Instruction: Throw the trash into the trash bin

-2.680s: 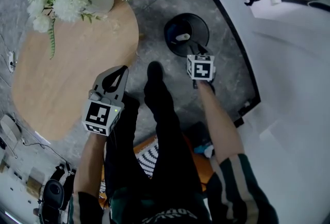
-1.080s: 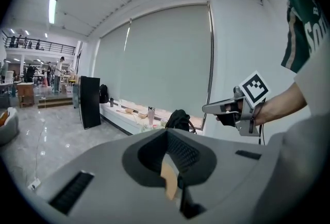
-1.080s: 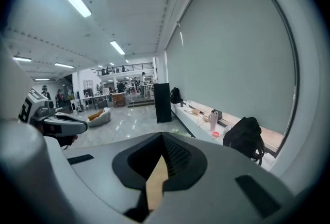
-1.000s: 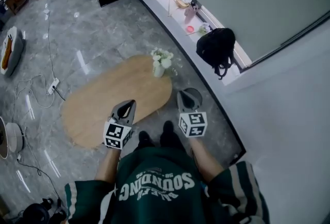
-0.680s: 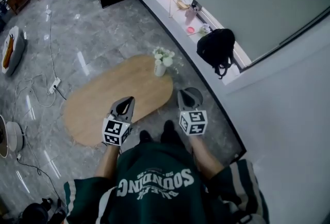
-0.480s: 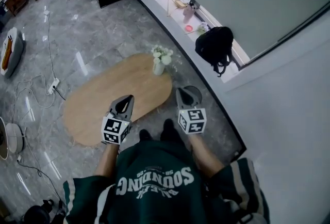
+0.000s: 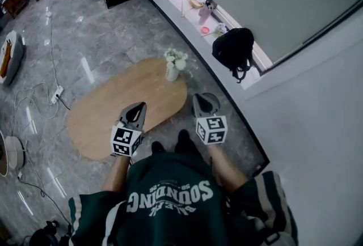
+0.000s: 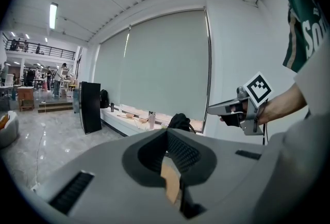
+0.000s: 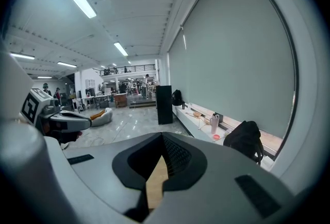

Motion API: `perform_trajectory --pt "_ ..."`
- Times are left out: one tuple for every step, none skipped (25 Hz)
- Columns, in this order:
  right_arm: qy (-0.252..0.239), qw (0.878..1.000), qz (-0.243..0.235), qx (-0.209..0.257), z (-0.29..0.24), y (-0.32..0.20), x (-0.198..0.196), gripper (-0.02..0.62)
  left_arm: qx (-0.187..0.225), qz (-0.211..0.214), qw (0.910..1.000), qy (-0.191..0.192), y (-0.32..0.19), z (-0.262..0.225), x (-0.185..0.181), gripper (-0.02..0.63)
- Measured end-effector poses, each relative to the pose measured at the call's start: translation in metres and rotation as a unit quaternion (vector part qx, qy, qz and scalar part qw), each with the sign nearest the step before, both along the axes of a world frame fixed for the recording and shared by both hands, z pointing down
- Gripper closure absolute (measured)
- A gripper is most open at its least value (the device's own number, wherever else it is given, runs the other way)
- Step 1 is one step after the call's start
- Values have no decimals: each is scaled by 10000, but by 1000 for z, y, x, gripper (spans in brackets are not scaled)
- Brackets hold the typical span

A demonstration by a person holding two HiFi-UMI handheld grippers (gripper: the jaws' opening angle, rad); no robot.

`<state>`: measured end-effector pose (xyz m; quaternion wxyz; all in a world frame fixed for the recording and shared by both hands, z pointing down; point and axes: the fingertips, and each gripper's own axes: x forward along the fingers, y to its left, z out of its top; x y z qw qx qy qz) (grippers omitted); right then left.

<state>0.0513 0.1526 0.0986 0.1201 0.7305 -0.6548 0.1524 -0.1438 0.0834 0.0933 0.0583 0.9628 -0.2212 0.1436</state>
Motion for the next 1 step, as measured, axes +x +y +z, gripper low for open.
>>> perform_trajectory --pt "-13 10000 15 1 0 0 1 595 -11 2 10000 -3 0 0 0 606"
